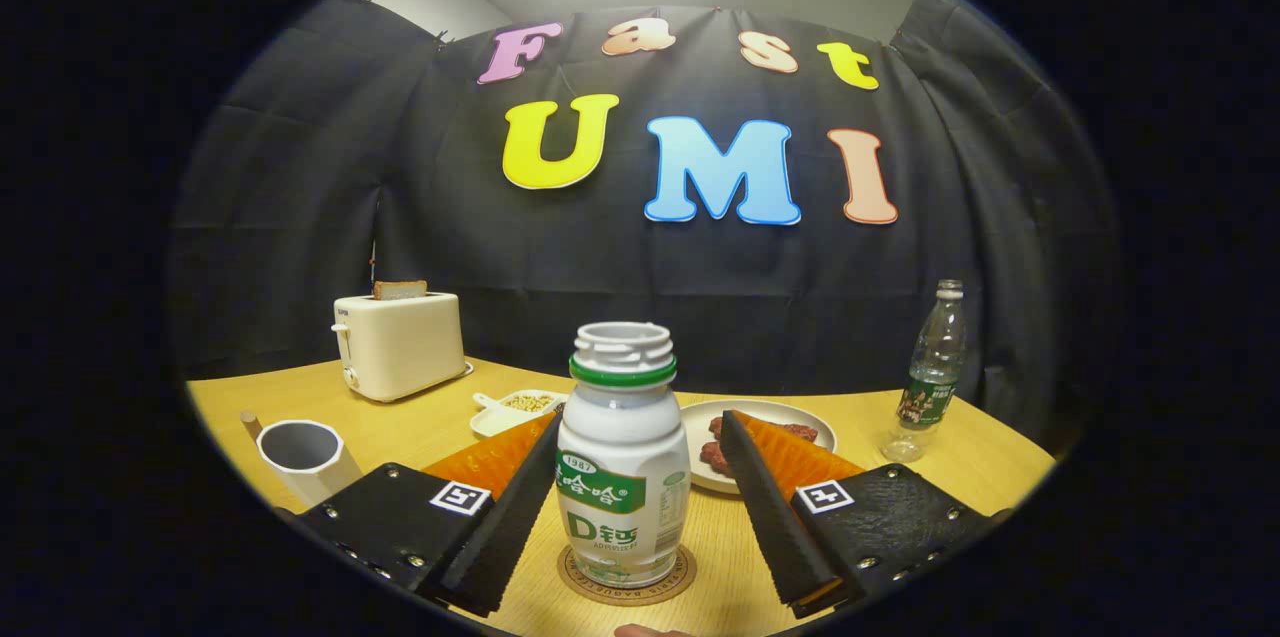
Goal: Take the bottle from table, then pour the juice into the cup, finally place the bottle on the coaster
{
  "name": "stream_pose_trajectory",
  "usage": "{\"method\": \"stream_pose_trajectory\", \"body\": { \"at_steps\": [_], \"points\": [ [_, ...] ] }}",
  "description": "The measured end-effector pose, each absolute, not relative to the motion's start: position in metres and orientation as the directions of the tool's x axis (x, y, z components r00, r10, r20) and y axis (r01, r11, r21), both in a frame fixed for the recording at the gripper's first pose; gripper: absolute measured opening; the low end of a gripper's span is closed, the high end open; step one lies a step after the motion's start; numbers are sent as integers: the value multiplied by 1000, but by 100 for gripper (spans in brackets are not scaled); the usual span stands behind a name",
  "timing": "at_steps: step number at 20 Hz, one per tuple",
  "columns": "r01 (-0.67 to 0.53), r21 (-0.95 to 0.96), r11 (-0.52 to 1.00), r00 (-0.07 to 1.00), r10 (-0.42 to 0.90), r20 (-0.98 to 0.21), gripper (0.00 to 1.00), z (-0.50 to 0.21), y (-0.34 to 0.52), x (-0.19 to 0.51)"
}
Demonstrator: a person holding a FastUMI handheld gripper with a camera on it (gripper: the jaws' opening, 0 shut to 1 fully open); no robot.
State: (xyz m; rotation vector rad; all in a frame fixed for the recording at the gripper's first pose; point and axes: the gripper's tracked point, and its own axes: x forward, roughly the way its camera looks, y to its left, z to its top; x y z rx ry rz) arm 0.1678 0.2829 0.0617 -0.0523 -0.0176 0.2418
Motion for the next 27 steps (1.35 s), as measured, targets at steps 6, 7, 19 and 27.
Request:
{"method": "stream_pose_trajectory", "body": {
  "at_steps": [6,7,19,27],
  "points": [
    [-194,-89,977,980,197,21,96,113,271,126],
    [-177,-82,981,984,180,21,96,122,268,119],
    [-157,-57,986,984,161,75,95,224,265,59],
    [-128,-72,989,987,134,84,95,217,228,49]
  ]
}}
